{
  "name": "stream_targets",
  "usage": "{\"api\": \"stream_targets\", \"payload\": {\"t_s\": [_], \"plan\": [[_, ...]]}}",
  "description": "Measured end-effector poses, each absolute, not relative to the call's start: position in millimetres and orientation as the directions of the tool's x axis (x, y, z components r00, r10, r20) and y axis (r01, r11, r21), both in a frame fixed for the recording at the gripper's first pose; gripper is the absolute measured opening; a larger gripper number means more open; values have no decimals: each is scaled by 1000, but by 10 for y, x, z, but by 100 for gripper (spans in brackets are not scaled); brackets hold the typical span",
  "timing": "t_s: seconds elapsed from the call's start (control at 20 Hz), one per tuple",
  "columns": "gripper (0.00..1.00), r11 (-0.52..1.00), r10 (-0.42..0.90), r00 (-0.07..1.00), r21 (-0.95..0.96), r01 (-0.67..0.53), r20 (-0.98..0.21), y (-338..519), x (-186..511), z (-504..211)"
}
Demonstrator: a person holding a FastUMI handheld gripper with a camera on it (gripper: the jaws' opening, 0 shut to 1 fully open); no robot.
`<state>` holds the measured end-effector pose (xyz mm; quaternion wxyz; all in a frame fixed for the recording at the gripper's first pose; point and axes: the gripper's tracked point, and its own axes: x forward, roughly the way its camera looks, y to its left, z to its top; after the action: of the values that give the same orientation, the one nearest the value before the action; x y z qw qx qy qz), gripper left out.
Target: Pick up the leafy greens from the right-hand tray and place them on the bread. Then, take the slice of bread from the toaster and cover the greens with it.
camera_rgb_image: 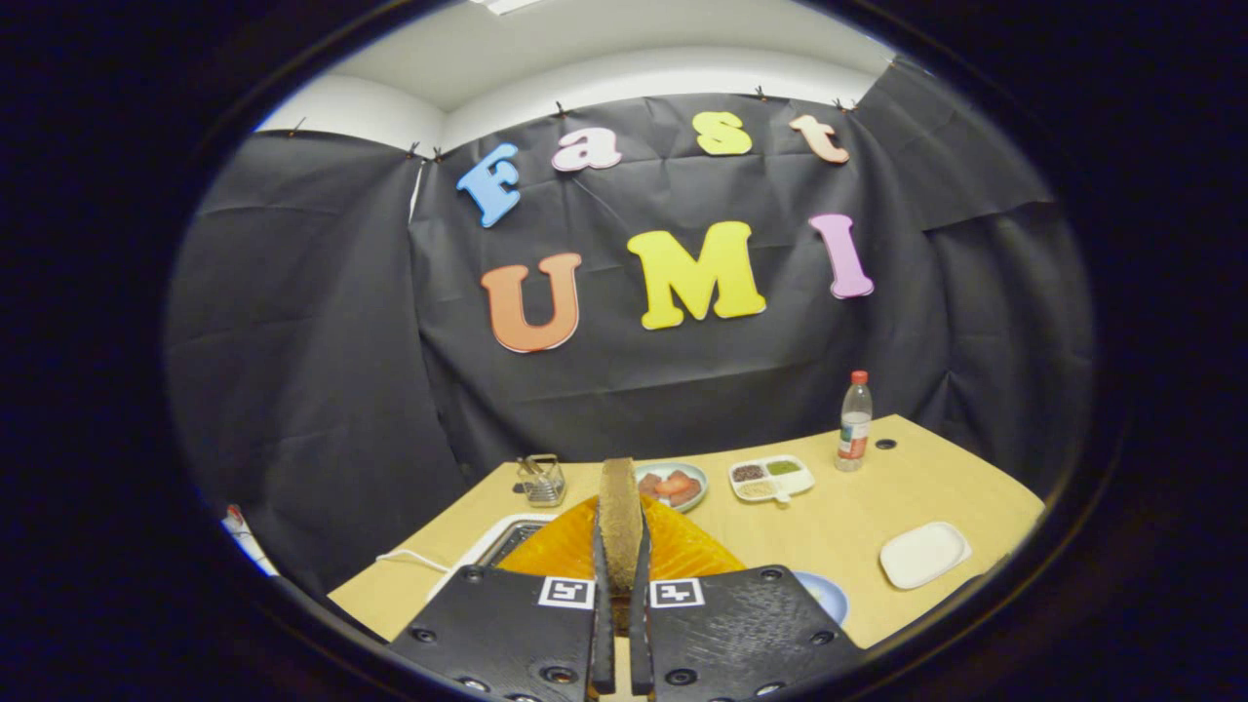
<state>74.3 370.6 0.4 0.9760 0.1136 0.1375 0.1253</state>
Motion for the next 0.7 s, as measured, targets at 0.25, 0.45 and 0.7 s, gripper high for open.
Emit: {"api": "stream_targets", "payload": {"t_s": [0.25, 0.45, 0.7], "plan": [[6, 951, 237, 920, 269, -154, -313, 3445, 788, -552], [6, 942, 232, 903, 314, -117, -361, 3354, 848, -869], [6, 932, 239, 882, 350, -91, -406, 3261, 881, -1182]]}}
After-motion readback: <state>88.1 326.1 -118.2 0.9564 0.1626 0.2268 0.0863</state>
